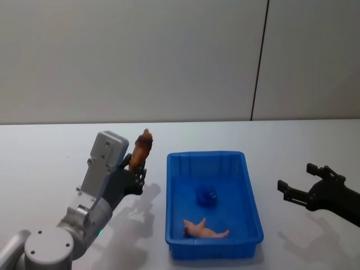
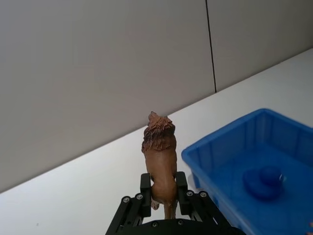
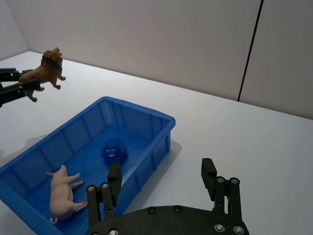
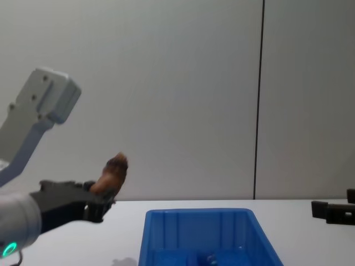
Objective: Pick up the two dolls from the table and place them into the box.
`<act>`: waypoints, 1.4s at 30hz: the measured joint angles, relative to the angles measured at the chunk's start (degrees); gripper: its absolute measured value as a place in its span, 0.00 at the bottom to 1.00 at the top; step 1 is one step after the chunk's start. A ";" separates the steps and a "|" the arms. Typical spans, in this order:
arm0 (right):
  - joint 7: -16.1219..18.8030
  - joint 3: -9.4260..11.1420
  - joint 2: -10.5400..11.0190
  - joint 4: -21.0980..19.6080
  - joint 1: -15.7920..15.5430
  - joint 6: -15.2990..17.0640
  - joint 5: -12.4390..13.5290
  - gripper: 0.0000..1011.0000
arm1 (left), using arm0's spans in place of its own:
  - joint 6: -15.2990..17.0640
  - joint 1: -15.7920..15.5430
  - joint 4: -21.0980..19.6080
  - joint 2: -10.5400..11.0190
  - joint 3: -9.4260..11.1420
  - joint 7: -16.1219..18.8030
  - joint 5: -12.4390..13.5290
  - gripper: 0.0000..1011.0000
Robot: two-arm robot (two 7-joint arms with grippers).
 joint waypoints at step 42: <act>0.00 0.00 0.00 0.00 0.00 0.00 0.00 0.99 | -3.72 -6.94 5.08 -8.33 3.45 -8.26 4.65 0.89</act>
